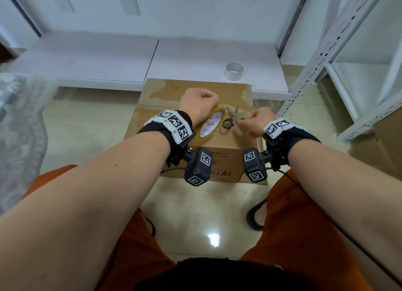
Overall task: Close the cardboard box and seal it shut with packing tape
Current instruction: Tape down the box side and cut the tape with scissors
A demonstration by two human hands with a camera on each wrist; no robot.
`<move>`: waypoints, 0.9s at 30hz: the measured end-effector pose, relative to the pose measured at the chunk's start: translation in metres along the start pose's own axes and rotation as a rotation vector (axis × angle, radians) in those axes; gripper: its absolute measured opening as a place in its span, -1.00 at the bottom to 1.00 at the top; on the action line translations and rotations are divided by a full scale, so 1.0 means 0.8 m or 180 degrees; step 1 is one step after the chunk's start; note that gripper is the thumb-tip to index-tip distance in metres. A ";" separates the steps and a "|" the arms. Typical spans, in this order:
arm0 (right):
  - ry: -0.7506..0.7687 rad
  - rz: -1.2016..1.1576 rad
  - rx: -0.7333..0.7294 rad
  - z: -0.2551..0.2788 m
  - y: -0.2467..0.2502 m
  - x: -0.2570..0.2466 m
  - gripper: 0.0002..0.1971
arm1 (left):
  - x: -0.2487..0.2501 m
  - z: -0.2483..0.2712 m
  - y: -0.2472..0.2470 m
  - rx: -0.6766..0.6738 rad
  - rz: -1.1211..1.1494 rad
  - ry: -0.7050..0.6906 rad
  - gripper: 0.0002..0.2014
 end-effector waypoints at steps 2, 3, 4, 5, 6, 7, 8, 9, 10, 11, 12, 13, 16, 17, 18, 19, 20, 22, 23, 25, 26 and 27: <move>0.0162 -0.0065 0.0007 -0.001 -0.005 -0.007 -0.83 | 0.008 -0.005 0.006 0.0181 -0.0052 -0.0129 -0.84; 0.0242 -0.0030 0.0014 -0.001 -0.005 -0.010 -0.87 | 0.013 -0.008 0.010 0.0297 -0.0103 -0.0178 -0.82; 0.0321 0.0008 0.0028 -0.003 -0.005 -0.013 -0.89 | 0.018 -0.010 0.015 0.0435 -0.0205 -0.0233 -0.78; 0.0396 0.0060 0.0046 -0.004 -0.005 -0.016 -0.90 | 0.023 -0.012 0.019 0.0566 -0.0346 -0.0290 -0.75; 0.0471 0.0139 0.0082 -0.007 -0.003 -0.017 -0.89 | 0.027 -0.016 0.022 0.0641 -0.0467 -0.0325 -0.72; 0.0534 0.0220 0.0161 -0.010 0.000 -0.018 -0.88 | 0.029 -0.020 0.022 0.0626 -0.0548 -0.0327 -0.68; 0.0568 0.0257 0.0296 -0.014 0.005 -0.016 -0.87 | 0.029 -0.026 0.019 0.0554 -0.0624 -0.0305 -0.62; 0.0580 0.0222 0.0474 -0.016 0.012 -0.012 -0.85 | 0.028 -0.032 0.015 0.0487 -0.0728 -0.0295 -0.55; 0.0575 0.0126 0.0656 -0.017 0.019 -0.008 -0.84 | 0.029 -0.036 0.011 0.0458 -0.0907 -0.0313 -0.50; 0.0545 0.0005 0.0833 -0.018 0.027 -0.001 -0.84 | 0.032 -0.039 0.007 0.0485 -0.1137 -0.0394 -0.47; 0.0490 -0.0124 0.0976 -0.018 0.033 0.007 -0.83 | 0.035 -0.041 0.003 0.0551 -0.1367 -0.0505 -0.47; 0.0420 -0.0262 0.1079 -0.018 0.038 0.016 -0.83 | 0.038 -0.043 -0.001 0.0627 -0.1590 -0.0624 -0.47; 0.0127 -0.0679 0.1260 -0.017 0.044 0.054 -0.74 | 0.038 -0.050 -0.028 0.0747 -0.2224 -0.0914 -0.47; 0.0018 -0.0847 0.1309 -0.015 0.044 0.068 -0.69 | 0.036 -0.051 -0.039 0.0788 -0.2456 -0.0989 -0.47; -0.0094 -0.1012 0.1364 -0.013 0.043 0.080 -0.65 | 0.035 -0.051 -0.049 0.0823 -0.2661 -0.1075 -0.48; -0.0192 -0.1165 0.1427 -0.010 0.043 0.092 -0.63 | 0.032 -0.050 -0.061 0.0820 -0.2810 -0.1158 -0.49; -0.0291 -0.1316 0.1470 -0.006 0.043 0.101 -0.63 | 0.029 -0.049 -0.070 0.0803 -0.2888 -0.1241 -0.51; -0.0467 -0.1631 0.1569 0.002 0.040 0.114 -0.64 | 0.021 -0.047 -0.085 0.0750 -0.2941 -0.1325 -0.55; -0.0526 -0.1785 0.1616 0.004 0.037 0.120 -0.63 | 0.016 -0.047 -0.091 0.0711 -0.2934 -0.1351 -0.57; -0.0619 -0.2007 0.1672 0.008 0.029 0.125 -0.61 | 0.009 -0.048 -0.102 0.0640 -0.3015 -0.1372 -0.61; -0.0655 -0.2083 0.1704 0.009 0.025 0.126 -0.59 | 0.006 -0.047 -0.105 0.0631 -0.3105 -0.1380 -0.61; -0.0665 -0.2147 0.1756 0.010 0.021 0.128 -0.59 | 0.004 -0.046 -0.107 0.0630 -0.3172 -0.1383 -0.59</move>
Point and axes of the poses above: each hand's wrist, its own z-axis away from the middle knuckle, its own y-axis out of the back of the hand, x = y × z, the point moved 10 cm from there along -z, towards the middle knuckle, and after that the axes turned 15 degrees about y, right-handed, at the moved point
